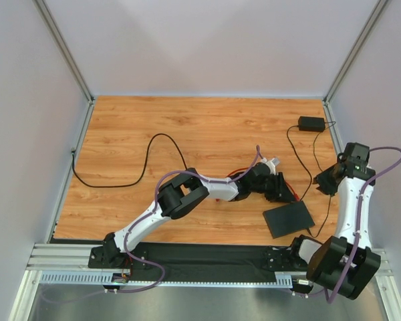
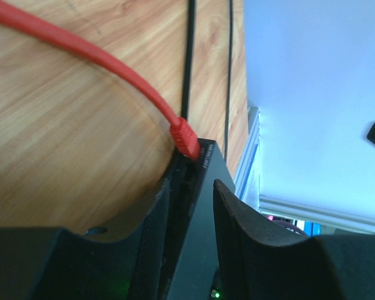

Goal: Pull the plug from the switch port

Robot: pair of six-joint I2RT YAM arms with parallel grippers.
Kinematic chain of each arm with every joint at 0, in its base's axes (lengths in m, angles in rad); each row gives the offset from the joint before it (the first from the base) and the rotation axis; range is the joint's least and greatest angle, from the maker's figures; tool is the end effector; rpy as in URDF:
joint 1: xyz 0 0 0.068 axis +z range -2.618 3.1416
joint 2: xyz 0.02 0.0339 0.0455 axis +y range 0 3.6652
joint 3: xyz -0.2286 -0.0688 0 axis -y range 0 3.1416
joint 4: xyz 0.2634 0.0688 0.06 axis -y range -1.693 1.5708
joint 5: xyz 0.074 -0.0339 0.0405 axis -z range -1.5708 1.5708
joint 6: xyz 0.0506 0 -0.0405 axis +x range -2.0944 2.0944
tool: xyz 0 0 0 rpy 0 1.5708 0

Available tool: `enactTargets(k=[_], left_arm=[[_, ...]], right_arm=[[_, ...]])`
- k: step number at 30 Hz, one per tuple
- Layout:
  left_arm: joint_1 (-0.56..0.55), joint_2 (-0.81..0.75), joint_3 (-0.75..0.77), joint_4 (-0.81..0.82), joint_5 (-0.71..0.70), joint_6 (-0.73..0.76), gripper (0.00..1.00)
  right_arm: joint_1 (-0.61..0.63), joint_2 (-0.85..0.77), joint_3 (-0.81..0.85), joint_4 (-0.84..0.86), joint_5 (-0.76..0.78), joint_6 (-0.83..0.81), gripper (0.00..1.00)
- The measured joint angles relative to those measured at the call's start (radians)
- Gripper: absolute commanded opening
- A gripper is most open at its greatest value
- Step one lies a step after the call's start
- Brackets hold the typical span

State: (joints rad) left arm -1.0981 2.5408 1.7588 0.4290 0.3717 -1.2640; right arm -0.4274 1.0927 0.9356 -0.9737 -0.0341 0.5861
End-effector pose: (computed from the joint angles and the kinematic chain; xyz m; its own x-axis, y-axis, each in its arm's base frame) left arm 0.2347 -0.4993 0.0578 -0.9863 -0.0222 -0.1637 0.1473 0.3299 -0.9324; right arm 0.2168 -0.0968 0.2218 -0.4641 0.8188 -0.3378 0.7895 0.5553 0.2613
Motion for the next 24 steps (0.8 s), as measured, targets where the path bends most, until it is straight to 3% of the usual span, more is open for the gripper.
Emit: enactTargets(k=[8,24], left_arm=[[0.006,0.009,0.022,-0.008,-0.014,-0.063,0.41],[0.015,0.035,0.053,-0.006,0.031,-0.121,0.34]], right_arm=[[0.027,0.130,0.000,-0.076,-0.040,-0.013,0.26],[0.027,0.170,0.008,-0.087,-0.045,0.002,0.27]])
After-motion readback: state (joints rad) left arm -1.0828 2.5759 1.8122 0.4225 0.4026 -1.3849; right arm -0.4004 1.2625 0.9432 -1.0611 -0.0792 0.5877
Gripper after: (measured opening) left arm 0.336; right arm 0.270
